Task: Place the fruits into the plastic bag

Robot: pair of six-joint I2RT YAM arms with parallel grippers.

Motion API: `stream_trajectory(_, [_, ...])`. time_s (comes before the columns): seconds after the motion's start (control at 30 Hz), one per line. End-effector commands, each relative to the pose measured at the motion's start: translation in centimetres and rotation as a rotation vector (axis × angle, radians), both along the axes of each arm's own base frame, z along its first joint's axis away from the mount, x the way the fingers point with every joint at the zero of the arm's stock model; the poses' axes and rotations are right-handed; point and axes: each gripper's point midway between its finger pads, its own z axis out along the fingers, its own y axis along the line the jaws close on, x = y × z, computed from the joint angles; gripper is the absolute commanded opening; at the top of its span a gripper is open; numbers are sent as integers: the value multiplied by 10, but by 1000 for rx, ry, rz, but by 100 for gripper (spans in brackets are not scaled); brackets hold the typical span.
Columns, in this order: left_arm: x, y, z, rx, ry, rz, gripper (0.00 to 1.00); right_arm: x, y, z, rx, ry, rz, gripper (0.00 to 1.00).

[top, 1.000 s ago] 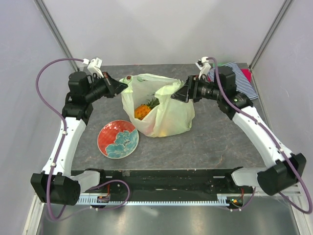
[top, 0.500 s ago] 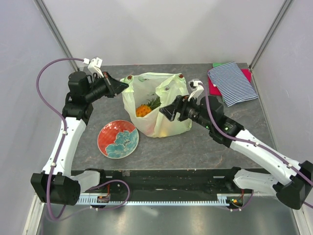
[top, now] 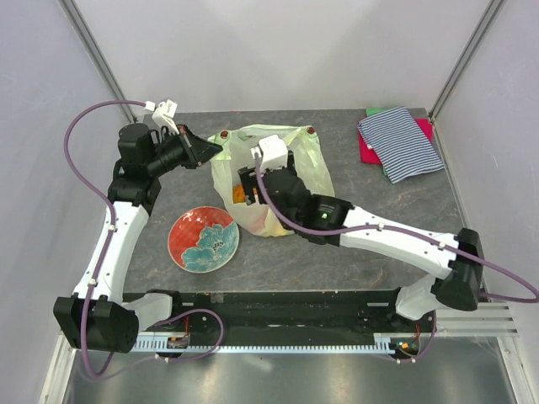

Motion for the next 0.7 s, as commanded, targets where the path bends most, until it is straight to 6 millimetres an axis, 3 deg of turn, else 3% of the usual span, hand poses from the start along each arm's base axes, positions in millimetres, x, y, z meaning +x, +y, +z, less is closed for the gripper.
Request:
stream_trajectory(0.0, [-3, -3, 14, -26, -47, -35, 2, 18, -37, -1, -279, -101, -243, 81])
stream_trajectory(0.43, [-6, -2, 15, -38, -50, -52, 2, 59, -50, -30, -699, -212, -540, 81])
stream_trajectory(0.5, [-6, -2, 15, -38, -50, -52, 2, 65, -55, -29, -703, -210, -558, 71])
stream_trajectory(0.53, [-5, -2, 14, -37, -48, -49, 2, 65, -58, -26, -696, -212, -561, 53])
stream_trajectory(0.6, [-3, -1, 16, -38, -49, -44, 2, 63, -60, -17, -661, -218, -559, 26])
stream_trajectory(0.63, [-3, -1, 17, -42, -46, -43, 2, 61, -59, -3, -594, -225, -522, 10])
stream_trajectory(0.67, [-2, -1, 21, -45, -52, -38, 1, 59, -59, 4, -558, -223, -487, 5])
